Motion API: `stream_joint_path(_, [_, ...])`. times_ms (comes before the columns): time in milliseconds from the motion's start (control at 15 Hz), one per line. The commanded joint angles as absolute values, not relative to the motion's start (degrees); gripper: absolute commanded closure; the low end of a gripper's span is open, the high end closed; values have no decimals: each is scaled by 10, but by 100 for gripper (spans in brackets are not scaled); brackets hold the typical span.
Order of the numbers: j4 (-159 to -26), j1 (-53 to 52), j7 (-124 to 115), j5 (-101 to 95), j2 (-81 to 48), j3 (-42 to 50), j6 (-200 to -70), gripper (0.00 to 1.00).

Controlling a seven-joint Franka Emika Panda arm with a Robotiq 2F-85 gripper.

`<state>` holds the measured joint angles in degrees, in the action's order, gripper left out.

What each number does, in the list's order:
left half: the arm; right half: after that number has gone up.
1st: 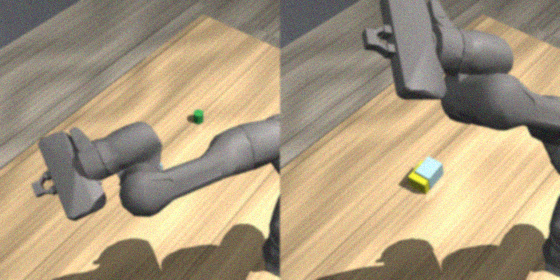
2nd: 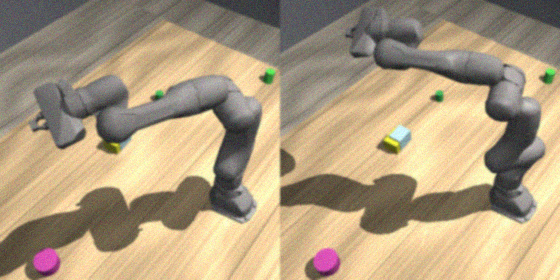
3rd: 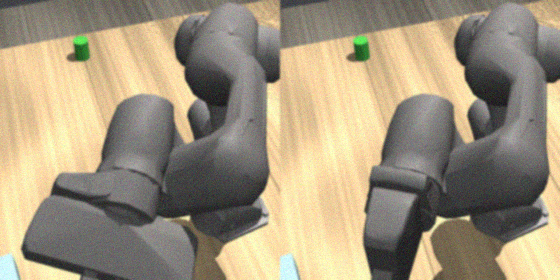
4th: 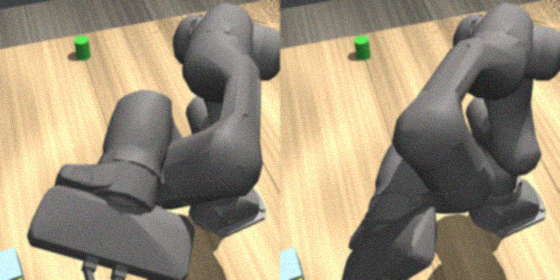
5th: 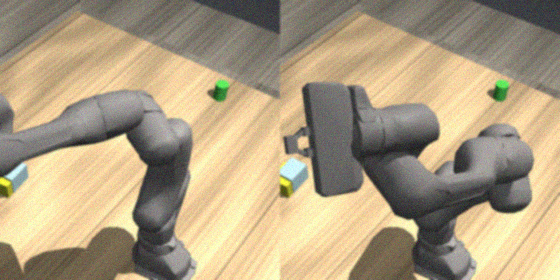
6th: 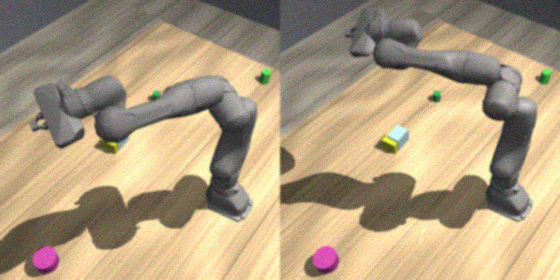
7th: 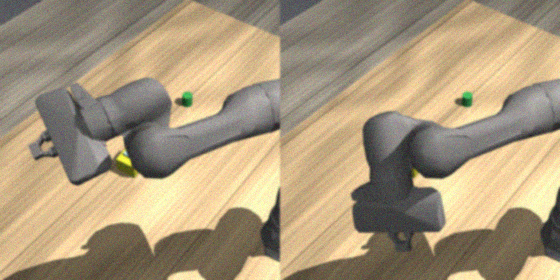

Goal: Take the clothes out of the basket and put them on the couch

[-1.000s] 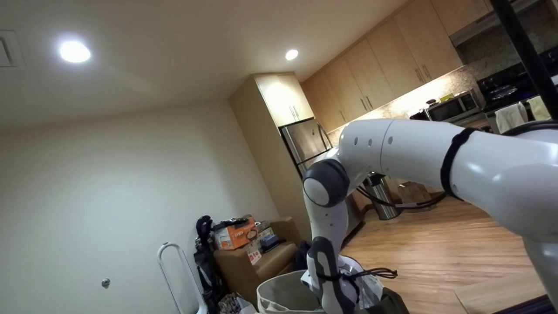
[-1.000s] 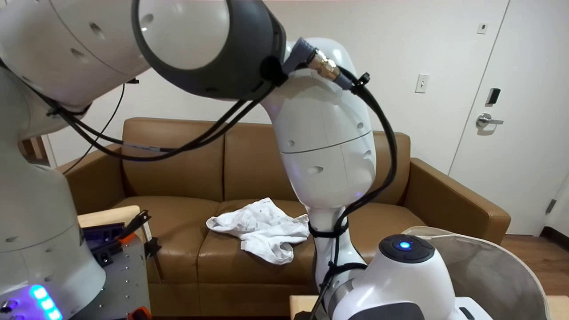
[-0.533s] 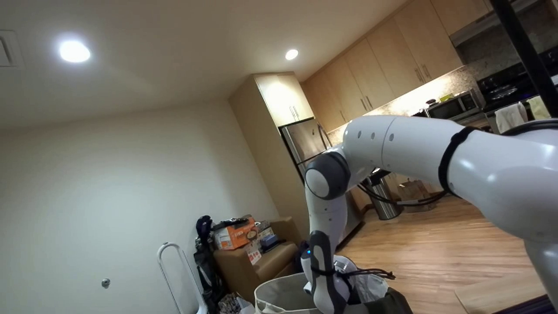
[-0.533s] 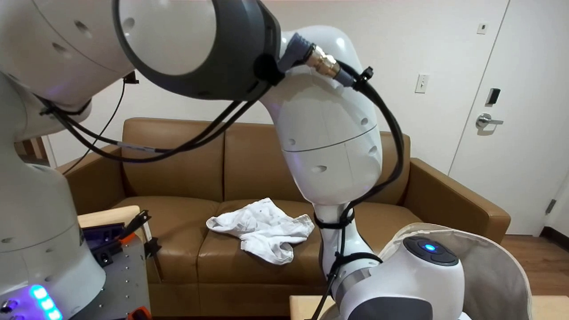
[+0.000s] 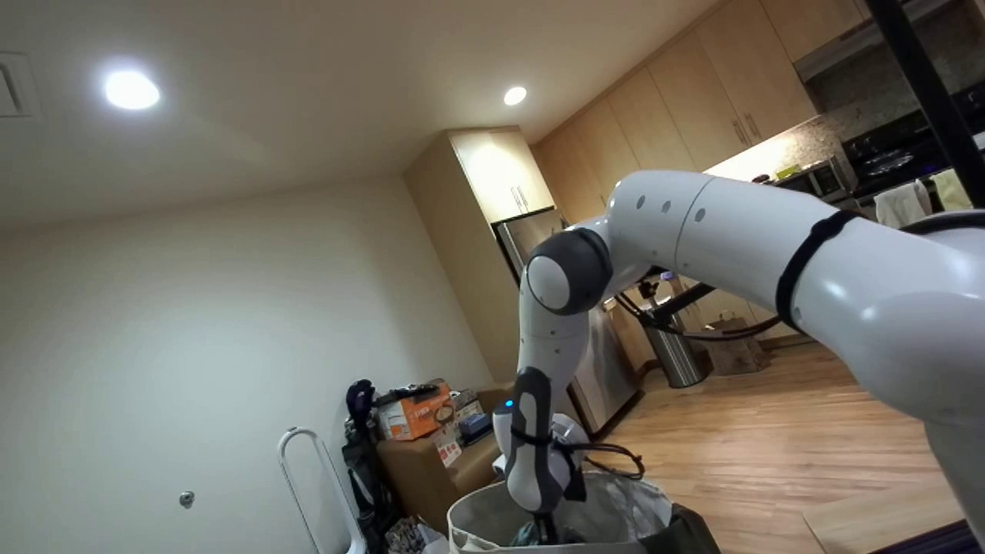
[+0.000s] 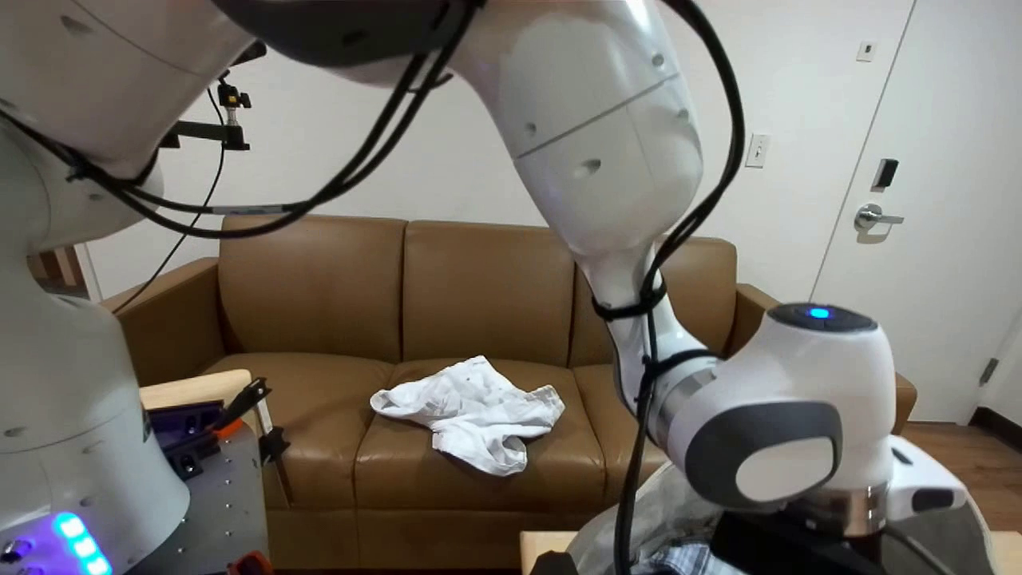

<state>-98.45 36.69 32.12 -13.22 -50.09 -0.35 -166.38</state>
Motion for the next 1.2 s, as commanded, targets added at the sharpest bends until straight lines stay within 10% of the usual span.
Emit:
stream_joint_path(0, [-1027, 347, 313, -117, -404, -23, -1654, 95])
stream_joint_path(1133, [-1023, 161, 289, -161, -253, 8, -1705, 97])
